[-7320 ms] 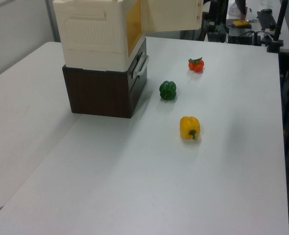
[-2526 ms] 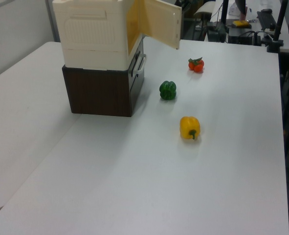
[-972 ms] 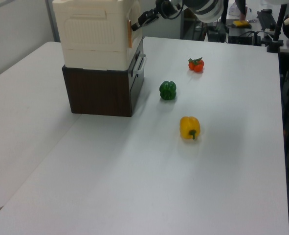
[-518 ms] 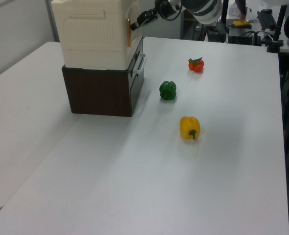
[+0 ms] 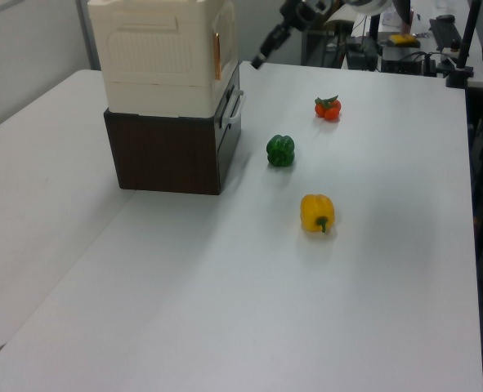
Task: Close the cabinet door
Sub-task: 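Press the door flush against the cabinet frame with the gripper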
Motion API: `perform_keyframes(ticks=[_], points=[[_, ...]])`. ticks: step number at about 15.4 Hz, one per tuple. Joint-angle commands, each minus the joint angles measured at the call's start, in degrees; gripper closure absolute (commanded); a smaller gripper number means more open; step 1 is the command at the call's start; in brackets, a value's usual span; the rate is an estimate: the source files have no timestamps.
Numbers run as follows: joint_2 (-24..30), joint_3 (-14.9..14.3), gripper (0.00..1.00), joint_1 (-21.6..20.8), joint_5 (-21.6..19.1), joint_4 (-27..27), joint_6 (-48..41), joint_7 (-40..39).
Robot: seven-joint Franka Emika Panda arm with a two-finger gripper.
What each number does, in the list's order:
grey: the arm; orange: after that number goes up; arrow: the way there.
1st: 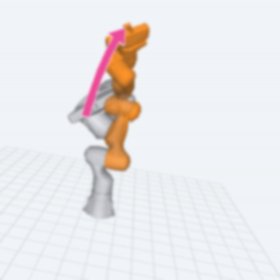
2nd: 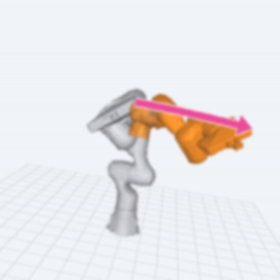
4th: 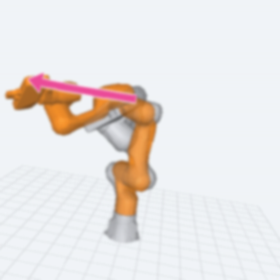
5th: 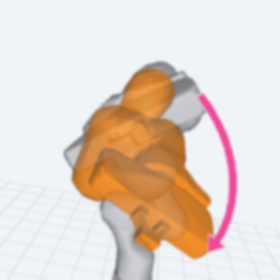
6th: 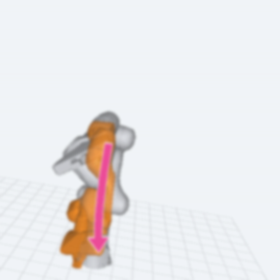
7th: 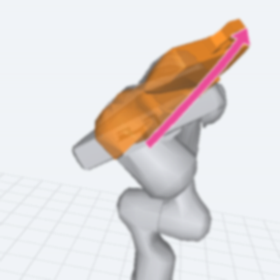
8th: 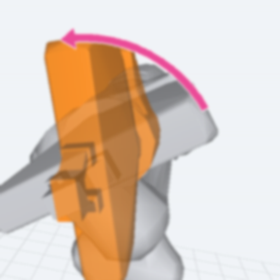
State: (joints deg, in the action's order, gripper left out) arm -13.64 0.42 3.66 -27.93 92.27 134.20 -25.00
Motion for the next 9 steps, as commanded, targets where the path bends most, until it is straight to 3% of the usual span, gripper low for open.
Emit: perform_keyframes(ticks=[1,4,5,9], points=[[7.04,-2.87,0.55,-0.84,10.33,3.01,-17.08,8.02],[11.87,-4.89,0.04,-1.81,15.79,2.66,-30.54,15.84],[13.19,-5.34,0.00,-2.16,17.11,2.05,-33.97,17.43],[16.45,-6.39,0.00,-4.44,17.56,-1.38,-46.46,23.05]])
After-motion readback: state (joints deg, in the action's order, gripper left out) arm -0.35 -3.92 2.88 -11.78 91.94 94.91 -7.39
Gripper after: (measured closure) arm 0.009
